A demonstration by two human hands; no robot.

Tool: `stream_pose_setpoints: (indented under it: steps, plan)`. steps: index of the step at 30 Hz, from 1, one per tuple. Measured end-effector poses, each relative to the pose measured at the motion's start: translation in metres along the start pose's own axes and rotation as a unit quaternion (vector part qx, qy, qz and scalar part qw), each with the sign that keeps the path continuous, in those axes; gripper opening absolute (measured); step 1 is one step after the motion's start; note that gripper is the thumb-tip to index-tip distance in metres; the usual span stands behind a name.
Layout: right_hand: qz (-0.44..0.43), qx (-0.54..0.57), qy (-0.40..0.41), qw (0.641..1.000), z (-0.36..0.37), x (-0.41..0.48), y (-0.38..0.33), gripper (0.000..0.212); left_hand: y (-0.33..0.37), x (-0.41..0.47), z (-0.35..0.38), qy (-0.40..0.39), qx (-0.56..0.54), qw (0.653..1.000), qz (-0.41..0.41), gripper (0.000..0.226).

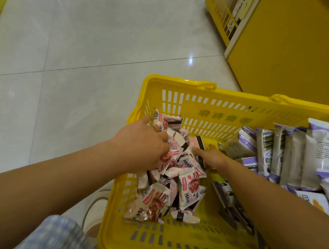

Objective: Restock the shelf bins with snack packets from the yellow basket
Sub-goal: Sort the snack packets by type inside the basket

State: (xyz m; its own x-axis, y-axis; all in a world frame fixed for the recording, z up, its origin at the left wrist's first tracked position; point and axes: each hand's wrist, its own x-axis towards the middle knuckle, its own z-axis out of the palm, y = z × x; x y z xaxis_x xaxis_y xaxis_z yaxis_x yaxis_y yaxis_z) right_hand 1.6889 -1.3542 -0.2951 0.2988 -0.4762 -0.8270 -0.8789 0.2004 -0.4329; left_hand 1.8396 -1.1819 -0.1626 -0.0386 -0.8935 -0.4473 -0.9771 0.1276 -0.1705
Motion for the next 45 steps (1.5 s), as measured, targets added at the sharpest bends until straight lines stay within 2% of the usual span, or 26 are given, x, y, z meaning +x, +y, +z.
stream_pose_setpoints:
  steps: [2,5,8,11,14,16,18,19,21,22,23,25,27,29,31,34,36,39,40,41,44,45]
  plan:
    - [0.012,0.042,0.021,0.999,0.003,0.001,0.001,0.050,0.000,0.000,0.001,0.011,0.002,1.000,0.001,0.043]
    - [0.017,0.115,0.037,0.993,0.010,0.002,-0.001,0.037,0.001,0.000,0.001,0.021,-0.001,1.000,0.001,0.042]
    - [-0.038,0.043,0.087,0.995,0.011,0.003,-0.002,0.037,0.001,0.000,0.000,0.025,-0.006,1.000,0.001,0.042]
    - [-0.086,-0.069,0.192,0.975,0.000,-0.012,-0.002,0.034,0.001,-0.001,0.001,0.029,-0.006,1.000,0.001,0.042]
    - [-0.149,-0.071,0.269,0.949,-0.009,-0.040,-0.003,0.028,0.001,-0.001,0.003,0.030,-0.005,1.000,0.002,0.042]
    - [-0.211,-0.013,0.296,0.932,-0.008,-0.060,-0.006,0.019,0.000,0.001,0.003,0.024,-0.005,1.000,0.003,0.041]
    - [-0.265,0.088,0.255,0.926,-0.001,-0.077,-0.016,0.021,0.000,0.001,0.003,0.016,-0.004,1.000,0.002,0.042]
    - [-0.277,0.126,0.196,0.932,0.005,-0.083,-0.023,0.030,0.000,0.001,0.002,0.013,-0.002,1.000,-0.001,0.042]
    - [-0.280,0.135,0.058,0.949,0.021,-0.089,-0.036,0.046,0.001,0.000,-0.001,0.012,-0.002,1.000,-0.010,0.042]
    - [-0.294,0.123,0.012,0.948,0.029,-0.089,-0.039,0.045,0.001,0.000,-0.003,0.016,-0.005,1.000,-0.015,0.041]
    - [-0.314,0.121,-0.001,0.942,0.034,-0.089,-0.039,0.042,0.002,-0.002,-0.003,0.024,-0.009,0.999,-0.021,0.040]
    - [-0.308,0.152,0.057,0.937,0.038,-0.086,-0.036,0.040,0.002,-0.003,-0.003,0.042,-0.016,0.999,-0.027,0.038]
    - [-0.257,0.179,0.114,0.943,0.037,-0.081,-0.027,0.045,0.002,-0.004,-0.002,0.053,-0.022,0.998,-0.028,0.037]
    - [-0.265,0.173,0.053,0.947,0.039,-0.080,-0.022,0.050,0.002,-0.003,0.000,0.058,-0.028,0.998,-0.027,0.038]
    - [-0.305,0.085,-0.015,0.948,0.040,-0.084,-0.026,0.058,0.002,0.002,0.000,0.066,-0.035,0.997,-0.030,0.040]
    - [-0.342,0.015,-0.057,0.938,0.037,-0.080,-0.029,0.068,0.000,0.013,-0.001,0.067,-0.035,0.997,-0.032,0.047]
    - [-0.344,-0.007,-0.017,0.939,0.034,-0.075,-0.025,0.066,0.000,0.020,0.000,0.041,-0.024,0.999,-0.027,0.050]
    - [-0.319,-0.034,0.133,0.938,0.035,-0.069,-0.017,0.048,0.004,0.027,0.005,-0.003,-0.026,1.000,0.016,0.053]
    - [-0.299,-0.034,0.160,0.940,0.036,-0.067,-0.016,0.042,0.006,0.029,0.007,-0.013,-0.032,0.999,0.033,0.055]
    - [-0.272,-0.027,0.153,0.950,0.035,-0.064,-0.015,0.037,0.008,0.030,0.008,-0.026,-0.037,0.998,0.045,0.056]
    - [-0.207,0.052,0.010,0.977,0.027,-0.057,-0.013,0.022,0.009,0.033,0.013,-0.067,-0.034,0.996,0.045,0.059]
    - [-0.199,0.083,-0.003,0.977,0.021,-0.056,-0.015,0.016,0.009,0.033,0.014,-0.079,-0.028,0.996,0.040,0.059]
